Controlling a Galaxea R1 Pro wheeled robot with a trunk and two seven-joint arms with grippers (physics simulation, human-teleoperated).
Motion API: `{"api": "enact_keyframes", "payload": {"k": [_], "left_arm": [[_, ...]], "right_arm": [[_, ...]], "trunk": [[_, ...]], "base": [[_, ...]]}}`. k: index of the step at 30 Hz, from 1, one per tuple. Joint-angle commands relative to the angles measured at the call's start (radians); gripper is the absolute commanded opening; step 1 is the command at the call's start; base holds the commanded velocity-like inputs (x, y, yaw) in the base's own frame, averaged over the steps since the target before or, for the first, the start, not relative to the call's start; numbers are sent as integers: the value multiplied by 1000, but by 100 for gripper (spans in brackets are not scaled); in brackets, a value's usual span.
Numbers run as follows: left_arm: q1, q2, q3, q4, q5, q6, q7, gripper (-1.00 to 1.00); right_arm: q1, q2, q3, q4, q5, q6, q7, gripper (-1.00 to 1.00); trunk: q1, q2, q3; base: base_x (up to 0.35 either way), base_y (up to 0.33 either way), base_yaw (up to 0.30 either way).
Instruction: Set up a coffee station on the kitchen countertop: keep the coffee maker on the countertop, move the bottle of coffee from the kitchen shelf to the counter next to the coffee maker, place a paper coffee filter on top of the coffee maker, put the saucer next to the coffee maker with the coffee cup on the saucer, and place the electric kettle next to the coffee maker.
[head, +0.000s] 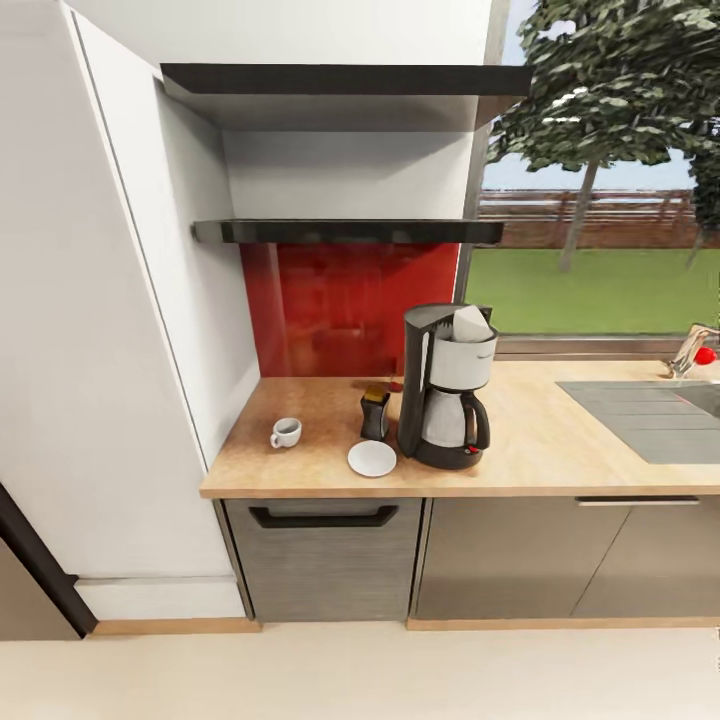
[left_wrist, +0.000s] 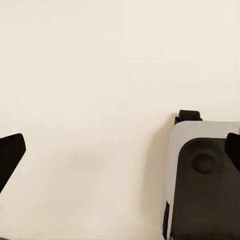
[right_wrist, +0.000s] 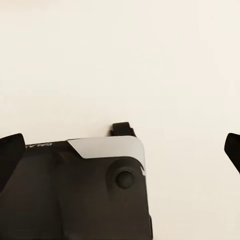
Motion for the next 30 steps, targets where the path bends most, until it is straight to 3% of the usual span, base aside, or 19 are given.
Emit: {"api": "enact_keyframes", "payload": {"k": [1, 13, 26, 30], "left_arm": [[0, 1, -8, 13, 12, -2, 7, 100], [2, 1, -4, 272, 17, -134, 3, 100], [3, 1, -4, 309, 19, -153, -1, 100], [2, 1, -4, 310, 19, -153, -1, 100]], "right_arm": [[0, 0, -5, -2, 8, 5, -1, 100], [2, -5, -6, 16, 8, 8, -1, 100], [6, -9, -9, 18, 7, 11, -3, 100], [30, -24, -12, 18, 0, 7, -4, 100]], "trunk": [[0, -2, -2], [0, -2, 4], [0, -2, 4], [0, -2, 4]], "base": [[0, 0, -144], [0, 0, -254], [0, 0, -284], [0, 0, -288]]}}
